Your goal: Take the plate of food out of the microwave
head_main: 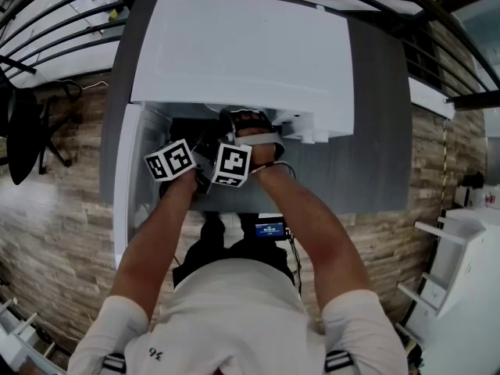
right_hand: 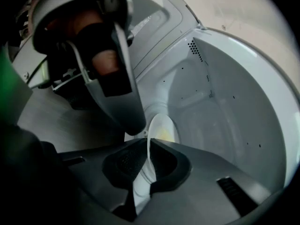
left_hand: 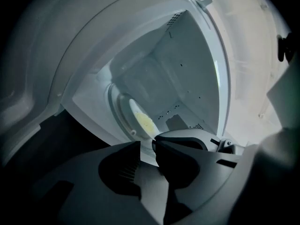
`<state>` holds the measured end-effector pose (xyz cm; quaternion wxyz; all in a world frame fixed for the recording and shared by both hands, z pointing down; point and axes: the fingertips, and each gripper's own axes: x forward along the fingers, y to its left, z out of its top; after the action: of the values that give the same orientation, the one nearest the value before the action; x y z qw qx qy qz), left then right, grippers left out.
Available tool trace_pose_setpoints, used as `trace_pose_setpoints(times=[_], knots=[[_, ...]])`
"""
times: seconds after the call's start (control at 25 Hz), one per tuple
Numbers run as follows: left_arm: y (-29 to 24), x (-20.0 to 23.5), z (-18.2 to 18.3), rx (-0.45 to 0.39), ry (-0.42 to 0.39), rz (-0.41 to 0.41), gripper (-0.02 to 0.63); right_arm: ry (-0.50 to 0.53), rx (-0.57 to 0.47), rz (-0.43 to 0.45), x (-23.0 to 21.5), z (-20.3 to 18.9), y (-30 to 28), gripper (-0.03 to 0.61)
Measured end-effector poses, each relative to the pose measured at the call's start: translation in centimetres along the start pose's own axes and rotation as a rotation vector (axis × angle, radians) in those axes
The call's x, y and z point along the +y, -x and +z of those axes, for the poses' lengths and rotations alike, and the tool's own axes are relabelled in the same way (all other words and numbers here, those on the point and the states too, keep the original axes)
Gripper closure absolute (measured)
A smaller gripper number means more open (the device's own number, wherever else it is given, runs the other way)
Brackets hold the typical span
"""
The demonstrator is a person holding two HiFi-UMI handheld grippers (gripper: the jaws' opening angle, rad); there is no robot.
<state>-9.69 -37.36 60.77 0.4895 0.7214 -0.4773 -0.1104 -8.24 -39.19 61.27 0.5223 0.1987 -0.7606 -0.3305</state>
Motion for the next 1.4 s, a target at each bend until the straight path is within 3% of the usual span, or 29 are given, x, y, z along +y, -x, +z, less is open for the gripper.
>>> trace_pose_setpoints(times=[0.2,0.52,1.08,1.4], knots=[[-0.2,0.4,1.0,-0.04,0.066,0.003,0.526,-0.012,-0.03,-0.02,0.2,0.2,0.6,0.555],[-0.4,1.0,2.4,-0.088,0.08,0.034,0.526,0.008,-0.065,-0.034,0.9,0.2,2.0,0.557],[-0.5,1.9,0.9,-0.032,0.134,0.054,0.529,0.056,-0.1,-0.032,3.2,-0.3,4.0,0.557],[-0.4,1.9,0.5,-0.025,0.158,0.067,0.555,0.013,-0.108,-0.01,4.0,-0.9,4.1,0.557]])
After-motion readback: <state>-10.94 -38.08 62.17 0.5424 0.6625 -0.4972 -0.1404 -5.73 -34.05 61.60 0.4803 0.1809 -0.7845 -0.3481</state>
